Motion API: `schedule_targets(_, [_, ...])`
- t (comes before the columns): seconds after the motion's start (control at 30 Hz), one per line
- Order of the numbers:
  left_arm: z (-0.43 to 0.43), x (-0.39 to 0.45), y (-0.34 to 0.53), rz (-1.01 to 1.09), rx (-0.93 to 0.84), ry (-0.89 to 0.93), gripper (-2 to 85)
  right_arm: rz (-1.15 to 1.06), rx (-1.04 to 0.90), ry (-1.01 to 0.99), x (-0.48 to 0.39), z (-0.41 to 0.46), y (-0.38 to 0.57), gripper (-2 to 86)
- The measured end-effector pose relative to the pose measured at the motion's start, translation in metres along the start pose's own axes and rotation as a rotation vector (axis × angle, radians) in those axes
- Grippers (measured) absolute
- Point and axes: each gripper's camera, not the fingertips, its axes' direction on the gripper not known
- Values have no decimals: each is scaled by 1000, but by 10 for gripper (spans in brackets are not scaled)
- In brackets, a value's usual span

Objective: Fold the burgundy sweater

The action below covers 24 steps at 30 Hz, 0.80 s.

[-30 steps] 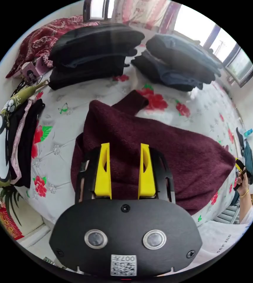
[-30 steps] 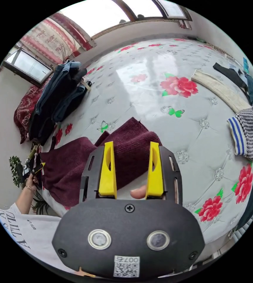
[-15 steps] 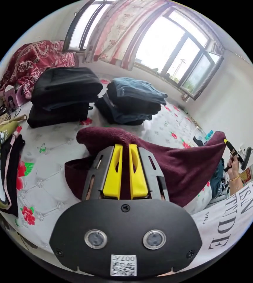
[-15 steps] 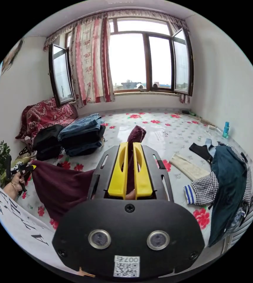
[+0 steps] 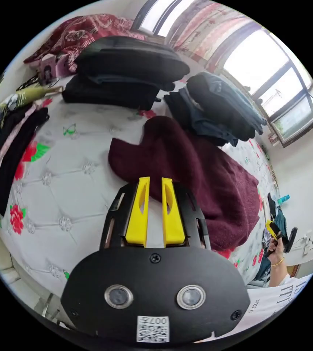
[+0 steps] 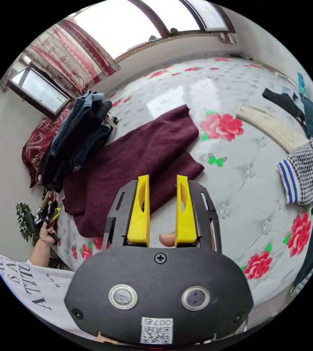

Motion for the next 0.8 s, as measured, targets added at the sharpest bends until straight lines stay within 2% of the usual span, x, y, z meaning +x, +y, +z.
schedule_targets(0.1, [8,-37,19,-142,-62,57,75,121,-9,-26,36,11,14,75])
schedule_targets(0.17, [17,-50,16,-213,-64,166,95,135,12,-62,42,16,7,73])
schedule_targets(0.3, [37,-44,-11,-241,-48,263,105,148,21,-89,42,43,-23,61])
schedule_targets(0.33, [46,-38,-21,-252,-55,286,96,145,43,-84,40,44,-27,57])
schedule_targets(0.4, [56,-32,-32,-304,-89,308,11,160,-35,-116,37,58,-41,34])
schedule_targets(0.43, [55,-28,-37,-322,-83,337,4,180,-41,-122,38,56,-43,28])
schedule_targets(0.5, [35,-18,-42,-259,1,352,-3,164,69,-205,41,21,-39,12])
schedule_targets(0.6, [-24,0,-38,-27,131,305,-6,124,237,-206,53,-51,-10,4])
schedule_targets(0.67, [-64,-2,-25,54,165,307,-6,125,281,-213,66,-93,12,1])
schedule_targets(0.8, [-89,1,-21,108,188,364,-1,171,308,-203,93,-145,59,-2])
